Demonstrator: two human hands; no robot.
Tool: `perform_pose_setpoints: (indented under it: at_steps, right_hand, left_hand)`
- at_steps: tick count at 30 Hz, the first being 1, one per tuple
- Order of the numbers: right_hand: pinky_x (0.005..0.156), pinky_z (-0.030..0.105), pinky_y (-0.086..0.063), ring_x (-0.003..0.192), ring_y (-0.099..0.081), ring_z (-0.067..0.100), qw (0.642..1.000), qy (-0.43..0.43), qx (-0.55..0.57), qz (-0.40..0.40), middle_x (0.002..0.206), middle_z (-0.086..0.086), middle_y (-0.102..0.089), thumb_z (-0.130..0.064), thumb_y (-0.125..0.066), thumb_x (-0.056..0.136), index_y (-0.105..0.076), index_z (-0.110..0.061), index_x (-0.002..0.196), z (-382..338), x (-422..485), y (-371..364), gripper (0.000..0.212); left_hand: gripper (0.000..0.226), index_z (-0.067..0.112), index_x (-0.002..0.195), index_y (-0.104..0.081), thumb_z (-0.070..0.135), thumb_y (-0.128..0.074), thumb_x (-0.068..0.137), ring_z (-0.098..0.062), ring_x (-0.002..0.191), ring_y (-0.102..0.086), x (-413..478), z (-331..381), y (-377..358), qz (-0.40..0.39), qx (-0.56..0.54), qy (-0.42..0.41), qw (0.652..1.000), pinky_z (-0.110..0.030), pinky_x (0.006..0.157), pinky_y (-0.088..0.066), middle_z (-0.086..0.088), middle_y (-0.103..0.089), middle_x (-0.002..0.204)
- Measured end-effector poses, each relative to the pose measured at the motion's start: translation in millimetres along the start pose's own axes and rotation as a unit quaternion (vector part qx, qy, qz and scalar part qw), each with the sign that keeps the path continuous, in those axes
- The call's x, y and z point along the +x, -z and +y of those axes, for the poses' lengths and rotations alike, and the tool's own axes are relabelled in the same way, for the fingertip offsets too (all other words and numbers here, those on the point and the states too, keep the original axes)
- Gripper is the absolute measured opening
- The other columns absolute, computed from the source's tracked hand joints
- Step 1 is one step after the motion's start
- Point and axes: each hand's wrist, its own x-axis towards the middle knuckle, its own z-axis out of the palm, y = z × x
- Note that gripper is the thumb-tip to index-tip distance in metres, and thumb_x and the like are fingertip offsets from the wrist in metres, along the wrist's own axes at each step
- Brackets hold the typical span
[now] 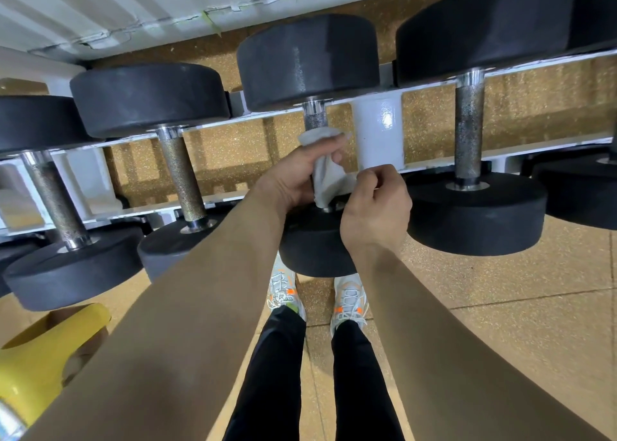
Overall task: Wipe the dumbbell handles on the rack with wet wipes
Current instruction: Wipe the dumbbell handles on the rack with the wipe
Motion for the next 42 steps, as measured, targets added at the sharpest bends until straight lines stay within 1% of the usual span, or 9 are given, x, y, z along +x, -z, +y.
perform_pose_setpoints:
  at_steps: [4,10,14,23,28,33,35,39,42]
  right_hand:
    - [0.087,0.055,-0.051,0.085,-0.06,0.035,1.0,0.005,-0.001,0.002,0.09,0.008,-0.065,-0.036,-0.033,0.087,-0.057,-0.018,0.085,2.8,1.0,-1.5,0.031]
    - [0.088,0.055,-0.051,0.086,-0.059,0.036,1.0,0.0,-0.011,-0.002,0.089,0.008,-0.064,-0.036,-0.031,0.087,-0.054,-0.02,0.082,-0.9,-0.3,0.8,0.028]
    - [0.089,0.053,-0.051,0.087,-0.059,0.034,1.0,-0.005,-0.022,-0.003,0.091,0.006,-0.065,-0.035,-0.031,0.087,-0.054,-0.02,0.082,-3.0,-0.6,1.8,0.027]
    - [0.084,0.052,-0.052,0.083,-0.06,0.035,1.0,0.003,-0.023,0.002,0.086,0.007,-0.066,-0.035,-0.031,0.087,-0.056,-0.019,0.082,-4.4,-1.6,1.0,0.03]
    - [0.081,0.052,-0.053,0.081,-0.059,0.035,1.0,-0.002,-0.028,0.007,0.082,0.006,-0.065,-0.037,-0.031,0.085,-0.053,-0.021,0.076,-4.8,-1.5,-1.0,0.029]
    - [0.079,0.052,-0.053,0.082,-0.059,0.035,1.0,-0.003,-0.03,0.008,0.081,0.007,-0.065,-0.034,-0.032,0.086,-0.055,-0.016,0.079,-4.3,-1.1,-0.7,0.03]
    - [0.078,0.052,-0.053,0.081,-0.06,0.035,0.999,-0.006,-0.033,0.005,0.081,0.007,-0.065,-0.034,-0.032,0.085,-0.056,-0.016,0.079,-3.2,-1.1,-1.5,0.031]
    - [0.075,0.051,-0.054,0.08,-0.06,0.035,0.999,-0.001,-0.036,0.007,0.08,0.006,-0.065,-0.035,-0.031,0.084,-0.058,-0.017,0.08,-4.4,-1.7,0.8,0.034]
    - [0.074,0.048,-0.054,0.08,-0.059,0.033,0.999,-0.003,-0.038,0.0,0.081,0.006,-0.064,-0.035,-0.031,0.085,-0.059,-0.015,0.083,-4.9,-2.0,1.8,0.035]
  left_hand:
    - [0.033,0.024,0.066,-0.061,0.019,-0.06,0.098,-0.008,0.051,-0.045,7.8,5.4,-1.3,0.022,-0.094,-0.065,0.993,-0.021,0.055,-0.043,0.009,-0.049,0.057]
    - [0.039,0.017,0.09,-0.051,0.037,-0.083,0.081,-0.019,0.082,-0.065,8.7,23.2,-35.5,0.317,0.016,-0.091,0.944,-0.033,0.08,-0.052,-0.001,-0.064,0.087]
    - [0.031,0.017,0.085,-0.054,0.036,-0.078,0.085,-0.018,0.084,-0.062,18.8,24.3,-52.2,0.404,0.107,-0.125,0.9,-0.027,0.086,-0.051,0.002,-0.064,0.087]
    - [0.041,0.021,0.054,-0.046,0.032,-0.065,0.088,-0.018,0.062,-0.048,0.4,5.6,6.1,-0.044,0.069,0.017,0.997,-0.032,0.07,-0.043,0.002,-0.048,0.059]
    - [0.019,0.017,0.071,-0.062,0.016,-0.072,0.087,-0.02,0.066,-0.056,-2.4,-6.4,8.7,-0.02,0.089,0.018,0.996,-0.03,0.064,-0.043,-0.007,-0.058,0.071]
    - [0.036,0.006,0.108,-0.067,0.014,-0.084,0.077,-0.022,0.079,-0.066,-12.0,-10.1,-33.2,0.272,0.116,-0.036,0.955,-0.023,0.057,-0.052,-0.008,-0.071,0.094]
    - [0.025,0.019,0.095,-0.058,0.018,-0.08,0.082,-0.019,0.081,-0.061,-6.9,-0.6,-49.0,0.338,0.075,-0.05,0.937,-0.026,0.074,-0.052,0.0,-0.063,0.088]
    - [0.03,0.015,0.09,-0.057,0.035,-0.079,0.084,-0.01,0.067,-0.054,4.8,30.7,-49.9,0.344,0.092,-0.064,0.932,-0.026,0.073,-0.043,0.005,-0.058,0.075]
    - [0.023,0.017,0.072,-0.063,0.03,-0.076,0.086,-0.015,0.058,-0.053,3.4,32.2,-24.1,0.209,0.049,-0.061,0.975,-0.03,0.067,-0.045,0.002,-0.058,0.066]
